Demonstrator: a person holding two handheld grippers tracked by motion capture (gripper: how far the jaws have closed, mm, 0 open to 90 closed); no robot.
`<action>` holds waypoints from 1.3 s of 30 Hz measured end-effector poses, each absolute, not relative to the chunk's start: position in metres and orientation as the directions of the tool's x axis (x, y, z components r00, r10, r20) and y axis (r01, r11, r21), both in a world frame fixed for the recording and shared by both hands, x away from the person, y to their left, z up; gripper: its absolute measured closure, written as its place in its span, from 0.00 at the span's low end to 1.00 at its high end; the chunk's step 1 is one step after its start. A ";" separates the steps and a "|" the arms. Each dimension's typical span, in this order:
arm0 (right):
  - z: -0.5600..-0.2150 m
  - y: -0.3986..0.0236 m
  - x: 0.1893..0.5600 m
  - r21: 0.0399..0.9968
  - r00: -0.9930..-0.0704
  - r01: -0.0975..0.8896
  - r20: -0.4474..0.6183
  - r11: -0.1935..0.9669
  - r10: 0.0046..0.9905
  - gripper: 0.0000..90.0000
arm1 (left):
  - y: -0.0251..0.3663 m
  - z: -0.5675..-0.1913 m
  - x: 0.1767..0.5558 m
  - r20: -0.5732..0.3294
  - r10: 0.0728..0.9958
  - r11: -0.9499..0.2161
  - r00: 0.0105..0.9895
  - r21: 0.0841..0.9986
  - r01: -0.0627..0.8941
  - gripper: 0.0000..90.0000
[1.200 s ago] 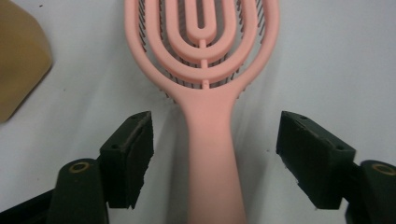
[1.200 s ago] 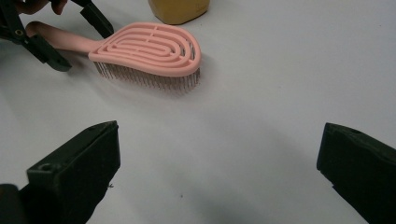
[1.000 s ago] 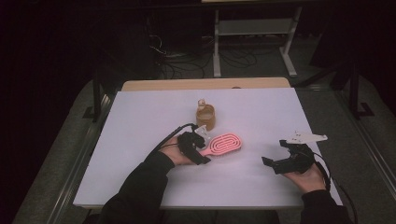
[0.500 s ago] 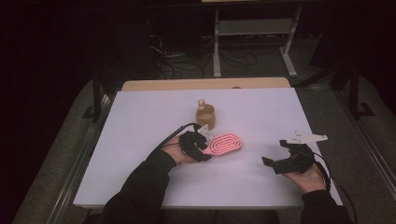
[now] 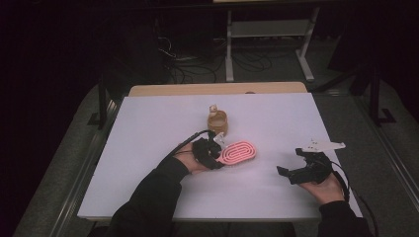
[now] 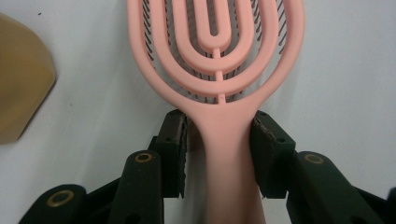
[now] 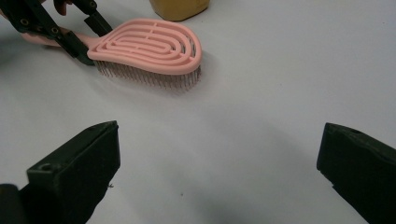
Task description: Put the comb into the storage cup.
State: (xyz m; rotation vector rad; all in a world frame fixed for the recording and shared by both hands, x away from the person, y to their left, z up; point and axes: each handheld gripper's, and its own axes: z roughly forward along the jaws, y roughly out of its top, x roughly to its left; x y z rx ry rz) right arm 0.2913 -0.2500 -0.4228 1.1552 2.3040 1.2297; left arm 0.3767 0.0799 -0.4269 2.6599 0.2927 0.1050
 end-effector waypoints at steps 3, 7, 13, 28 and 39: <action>-0.423 -0.250 0.291 0.793 -0.638 0.520 0.114 0.317 0.762 0.00 | 0.079 -0.427 0.376 0.030 0.215 -0.876 0.976 0.449 0.179 0.72; -0.423 -0.249 0.291 0.793 -0.639 0.520 0.114 0.318 0.761 0.00 | 0.079 -0.426 0.375 0.038 0.197 -0.881 0.980 0.446 0.160 0.76; -0.423 -0.249 0.291 0.792 -0.639 0.522 0.116 0.318 0.761 0.00 | 0.078 -0.426 0.374 0.050 0.189 -0.884 0.981 0.444 0.148 0.77; -0.424 -0.249 0.291 0.791 -0.639 0.523 0.116 0.319 0.760 0.00 | 0.082 -0.424 0.373 0.077 0.186 -0.889 0.980 0.437 0.134 0.78; -0.424 -0.249 0.291 0.789 -0.640 0.524 0.115 0.321 0.760 0.00 | 0.089 -0.417 0.372 0.091 0.205 -0.878 0.974 0.456 0.143 0.78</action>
